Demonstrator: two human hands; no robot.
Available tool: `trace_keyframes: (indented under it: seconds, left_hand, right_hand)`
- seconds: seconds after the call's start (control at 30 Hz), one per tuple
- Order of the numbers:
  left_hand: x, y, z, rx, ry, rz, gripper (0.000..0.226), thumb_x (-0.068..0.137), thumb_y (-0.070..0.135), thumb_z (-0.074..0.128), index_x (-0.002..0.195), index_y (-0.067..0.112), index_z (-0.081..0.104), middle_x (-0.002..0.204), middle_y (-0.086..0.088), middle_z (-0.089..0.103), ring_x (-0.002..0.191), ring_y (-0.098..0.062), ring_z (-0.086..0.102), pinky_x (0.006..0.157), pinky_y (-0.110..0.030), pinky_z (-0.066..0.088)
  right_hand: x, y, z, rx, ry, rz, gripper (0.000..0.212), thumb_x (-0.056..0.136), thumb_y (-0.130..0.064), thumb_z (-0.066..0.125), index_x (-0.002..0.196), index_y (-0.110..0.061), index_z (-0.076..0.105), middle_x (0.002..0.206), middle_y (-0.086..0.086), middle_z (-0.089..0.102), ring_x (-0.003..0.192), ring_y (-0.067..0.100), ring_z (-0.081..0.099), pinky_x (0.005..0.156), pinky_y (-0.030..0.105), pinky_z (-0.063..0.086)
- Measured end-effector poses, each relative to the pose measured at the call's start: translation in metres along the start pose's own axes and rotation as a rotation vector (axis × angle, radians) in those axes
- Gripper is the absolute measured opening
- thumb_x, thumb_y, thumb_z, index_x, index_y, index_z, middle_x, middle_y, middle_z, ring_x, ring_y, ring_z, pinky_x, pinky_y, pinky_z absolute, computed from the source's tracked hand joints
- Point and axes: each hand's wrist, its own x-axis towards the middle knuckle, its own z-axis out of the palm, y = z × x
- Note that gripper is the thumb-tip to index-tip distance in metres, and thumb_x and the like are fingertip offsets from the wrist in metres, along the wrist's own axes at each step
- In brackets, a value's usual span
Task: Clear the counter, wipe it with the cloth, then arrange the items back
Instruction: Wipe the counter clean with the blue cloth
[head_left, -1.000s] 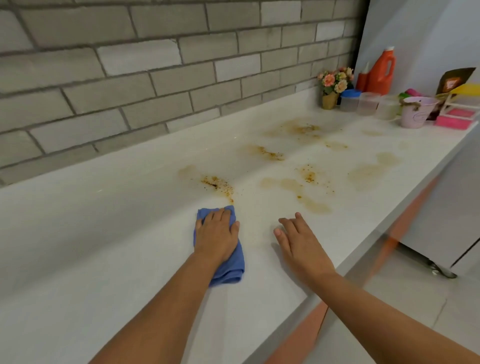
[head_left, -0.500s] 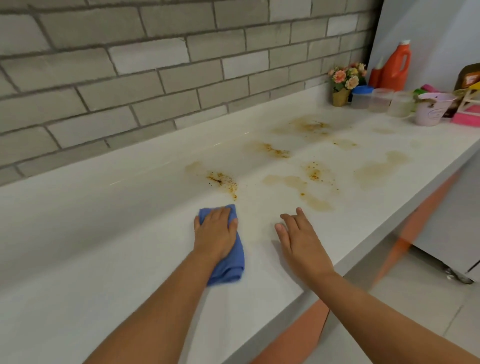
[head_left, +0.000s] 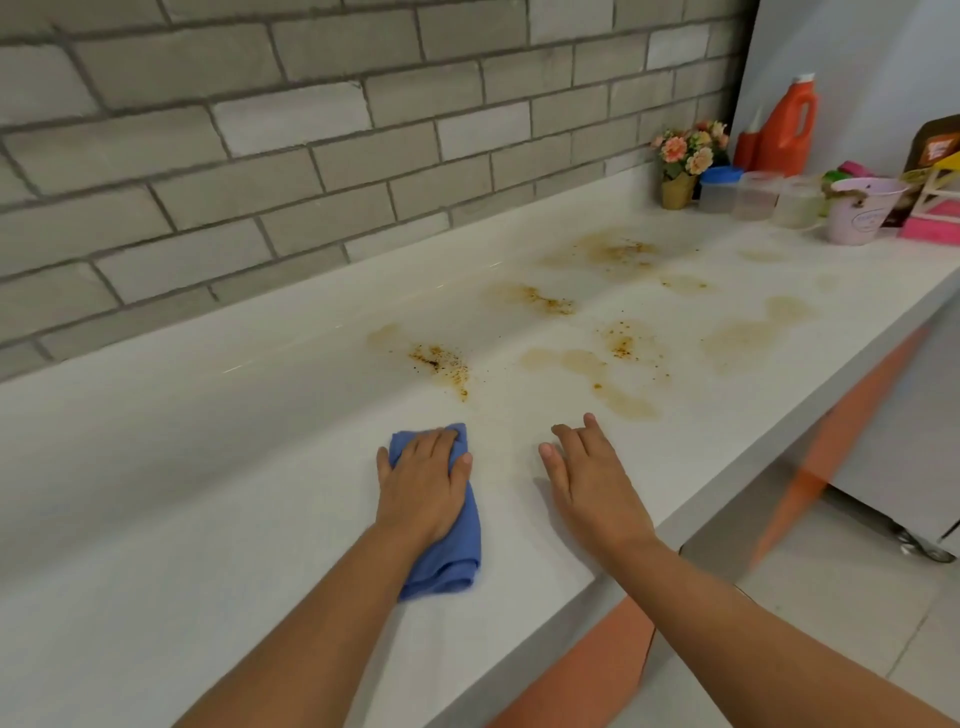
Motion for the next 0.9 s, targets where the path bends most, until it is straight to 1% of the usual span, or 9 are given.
trace_keyframes:
  seconds: [0.17,0.33,0.43,0.5,0.57,0.6,0.7,0.77,0.9]
  left_hand:
    - [0.018,0.021,0.012,0.060,-0.116,-0.058,0.056,0.101,0.040,0.011,0.151,0.018,0.001,0.159,0.001,-0.001,0.147,-0.018,-0.003,0.117,-0.044,-0.007]
    - [-0.053,0.065,0.027,-0.032,-0.115,0.145,0.062,0.095,0.048,-0.003,0.151,0.020,0.001,0.159,0.004,-0.003,0.146,-0.014,-0.010,0.115,-0.035,-0.015]
    - [-0.074,0.063,0.016,-0.597,-0.168,0.116,0.056,0.098,0.045,0.005,0.147,0.025,0.023,0.155,0.003,0.023,0.144,-0.011,0.012,0.121,-0.037,-0.001]
    - [-0.072,0.043,0.000,-0.850,-0.036,-0.013,0.042,0.103,0.031,0.020,0.144,0.028,0.028,0.150,0.008,0.030,0.137,-0.001,0.022,0.120,-0.033,0.000]
    - [-0.060,0.011,-0.012,-0.704,0.175,-0.103,0.042,0.102,0.028,0.023,0.143,0.025,0.031,0.149,0.005,0.033,0.137,-0.005,0.025,0.119,-0.032,-0.003]
    - [-0.051,-0.008,-0.015,-0.567,0.232,-0.139,0.043,0.102,0.029,0.024,0.144,0.021,0.032,0.149,0.001,0.033,0.140,-0.011,0.024,0.118,-0.035,-0.004]
    - [-0.030,-0.051,-0.013,-0.218,0.210,-0.249,0.048,0.101,0.032,0.022,0.146,0.013,0.028,0.153,-0.007,0.026,0.145,-0.023,0.013,0.117,-0.043,-0.003]
    - [-0.027,-0.063,-0.009,-0.169,0.193,-0.293,0.052,0.101,0.035,0.021,0.147,0.012,0.025,0.155,-0.009,0.022,0.145,-0.025,0.008,0.118,-0.045,-0.002]
    - [-0.025,-0.061,-0.005,-0.127,0.181,-0.238,0.054,0.100,0.038,0.021,0.149,0.013,0.020,0.157,-0.008,0.013,0.146,-0.023,0.001,0.118,-0.043,-0.005]
  right_hand:
    - [0.003,0.002,0.001,0.053,0.029,0.022,0.047,0.101,-0.036,0.024,0.140,-0.013,0.036,0.152,0.004,0.029,0.146,0.014,0.005,0.115,0.025,0.013]
    - [-0.003,-0.001,-0.004,0.152,0.052,0.015,0.045,0.102,-0.032,0.024,0.139,-0.010,0.039,0.151,0.005,0.031,0.145,0.013,0.010,0.112,0.020,0.013]
    - [-0.013,-0.011,-0.005,0.061,0.121,-0.067,0.050,0.098,-0.036,0.024,0.126,-0.006,0.054,0.133,0.012,0.051,0.133,0.026,0.036,0.104,0.026,0.029]
    - [-0.025,-0.028,0.001,-0.089,0.199,-0.155,0.051,0.093,-0.032,0.027,0.111,-0.002,0.063,0.116,0.015,0.060,0.113,0.033,0.053,0.090,0.034,0.042]
    - [-0.044,-0.056,0.017,-0.248,-0.003,-0.099,0.052,0.098,-0.034,0.026,0.129,0.001,0.049,0.137,0.020,0.043,0.129,0.037,0.039,0.105,0.039,0.034]
    - [-0.055,-0.066,0.028,-0.331,-0.168,-0.043,0.061,0.099,-0.041,0.020,0.143,0.000,0.028,0.151,0.021,0.022,0.142,0.036,0.018,0.116,0.040,0.016]
    - [-0.070,-0.071,0.040,-0.467,-0.308,-0.065,0.089,0.076,-0.057,-0.016,0.148,-0.004,-0.009,0.156,0.017,-0.015,0.144,0.030,-0.017,0.109,0.040,-0.019]
    - [-0.058,-0.053,0.032,-0.447,-0.295,-0.111,0.093,0.067,-0.052,-0.024,0.149,-0.009,-0.008,0.157,0.011,-0.015,0.145,0.023,-0.016,0.109,0.036,-0.019]
    - [-0.010,-0.014,-0.001,-0.500,-0.318,-0.093,0.054,0.101,-0.042,0.011,0.151,-0.023,0.001,0.159,-0.002,-0.009,0.146,0.015,-0.011,0.115,0.047,-0.009]
